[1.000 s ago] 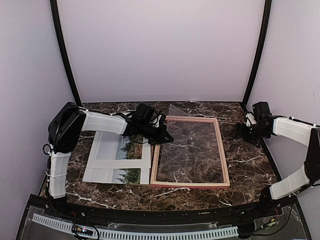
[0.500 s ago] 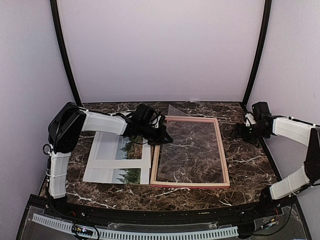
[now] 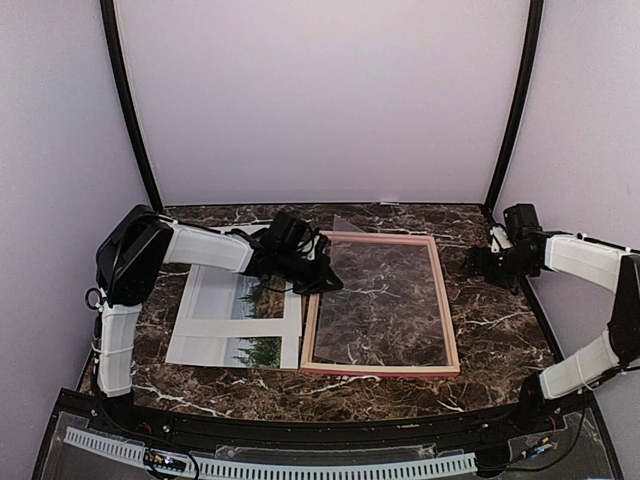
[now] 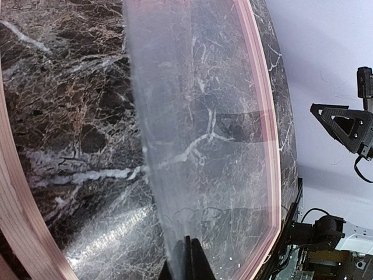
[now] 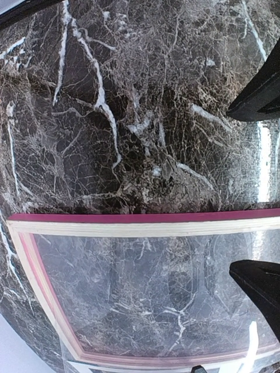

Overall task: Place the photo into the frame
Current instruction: Place the glass panel in the frame body.

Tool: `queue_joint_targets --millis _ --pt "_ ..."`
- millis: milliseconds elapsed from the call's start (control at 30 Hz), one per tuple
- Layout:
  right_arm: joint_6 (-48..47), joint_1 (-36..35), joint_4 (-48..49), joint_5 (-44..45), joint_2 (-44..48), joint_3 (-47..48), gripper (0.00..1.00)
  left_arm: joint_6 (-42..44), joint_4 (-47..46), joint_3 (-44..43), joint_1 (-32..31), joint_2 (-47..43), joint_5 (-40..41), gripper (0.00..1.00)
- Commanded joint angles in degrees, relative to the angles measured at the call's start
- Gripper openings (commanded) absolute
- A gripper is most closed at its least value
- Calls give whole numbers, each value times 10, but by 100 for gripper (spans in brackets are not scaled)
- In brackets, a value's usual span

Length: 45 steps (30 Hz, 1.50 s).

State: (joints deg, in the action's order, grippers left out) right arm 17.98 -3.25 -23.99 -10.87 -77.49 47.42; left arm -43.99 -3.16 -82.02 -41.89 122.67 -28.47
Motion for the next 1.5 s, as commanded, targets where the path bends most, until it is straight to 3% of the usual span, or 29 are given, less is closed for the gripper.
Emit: queue_joint_targets --millis 0,1467 --pt "-4 -4 16 0 -6 -5 83 -1 -7 12 0 -38 -6 0" --pt "-3 -7 16 -1 0 -10 83 -4 -13 27 -5 -53 1 0"
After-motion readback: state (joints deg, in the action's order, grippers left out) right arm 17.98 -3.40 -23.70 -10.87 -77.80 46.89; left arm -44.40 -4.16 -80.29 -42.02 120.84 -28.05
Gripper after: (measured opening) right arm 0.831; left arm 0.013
